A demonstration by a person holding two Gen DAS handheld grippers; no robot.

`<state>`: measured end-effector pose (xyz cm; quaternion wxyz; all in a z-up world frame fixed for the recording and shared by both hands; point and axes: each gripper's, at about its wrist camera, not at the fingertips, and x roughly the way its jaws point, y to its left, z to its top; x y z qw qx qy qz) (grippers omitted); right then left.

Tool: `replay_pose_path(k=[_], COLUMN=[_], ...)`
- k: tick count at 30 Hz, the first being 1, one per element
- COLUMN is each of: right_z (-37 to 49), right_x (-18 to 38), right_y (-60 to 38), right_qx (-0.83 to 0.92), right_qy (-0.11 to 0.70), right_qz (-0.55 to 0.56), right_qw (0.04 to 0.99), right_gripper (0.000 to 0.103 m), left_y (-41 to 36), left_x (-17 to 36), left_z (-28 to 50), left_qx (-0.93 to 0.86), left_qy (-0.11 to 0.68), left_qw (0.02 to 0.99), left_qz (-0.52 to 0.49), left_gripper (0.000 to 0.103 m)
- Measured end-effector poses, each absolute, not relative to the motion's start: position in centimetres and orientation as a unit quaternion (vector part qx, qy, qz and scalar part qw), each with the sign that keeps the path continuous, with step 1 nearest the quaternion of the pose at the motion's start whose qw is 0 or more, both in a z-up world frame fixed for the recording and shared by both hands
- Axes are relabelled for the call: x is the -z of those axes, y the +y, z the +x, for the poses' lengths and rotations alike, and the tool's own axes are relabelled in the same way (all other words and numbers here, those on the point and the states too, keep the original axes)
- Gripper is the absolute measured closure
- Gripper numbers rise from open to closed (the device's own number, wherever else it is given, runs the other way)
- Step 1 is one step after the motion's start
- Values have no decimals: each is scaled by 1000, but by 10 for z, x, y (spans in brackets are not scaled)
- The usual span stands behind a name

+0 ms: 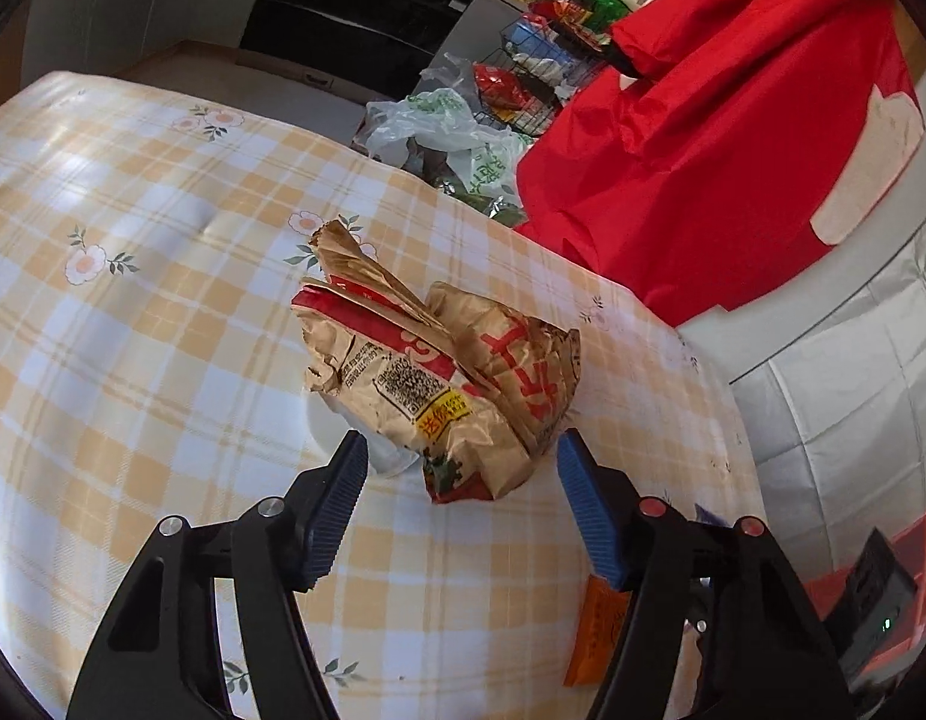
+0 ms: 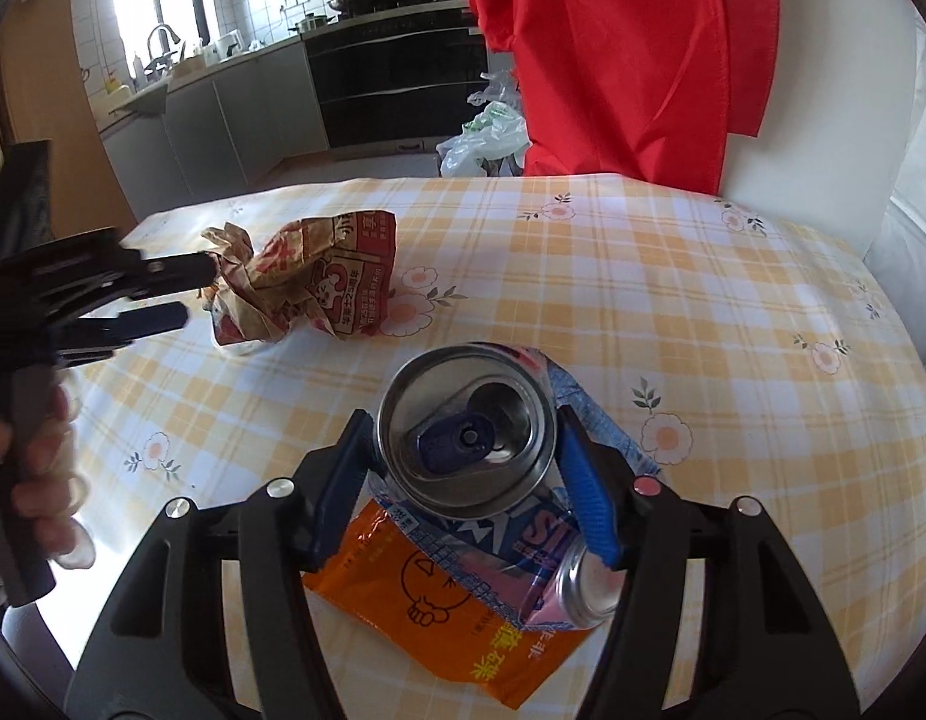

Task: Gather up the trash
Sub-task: 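Grasp the brown paper bag with the left tool while the right lifts the can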

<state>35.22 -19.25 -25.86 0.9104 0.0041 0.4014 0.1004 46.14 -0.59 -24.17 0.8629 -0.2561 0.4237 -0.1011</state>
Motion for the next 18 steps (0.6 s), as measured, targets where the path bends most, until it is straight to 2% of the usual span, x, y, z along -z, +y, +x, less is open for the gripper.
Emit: replay_pose_path(k=[8,10,11,18], right_z=[338,334,331,305], right_x=[250,248,246,233], right_y=[-201,-202,-204,-207], right_qx=[-102,-100,-100,-96], right_qy=[392,390,387,368], right_qz=[20,23,26,48], right_qw=[914,915,916,924], right_gripper=[41,42,42,42], left_y=[-5,-4,-4,-6], left_x=[261,259,258,235], left_z=[486,483,481,456], left_qx=[53,51,56,108], left_qy=[431,427,426,408], left_qw=[854,857,857,865], left_qz=[-287,-283,-284,-271], left_gripper=[37,49,58,66])
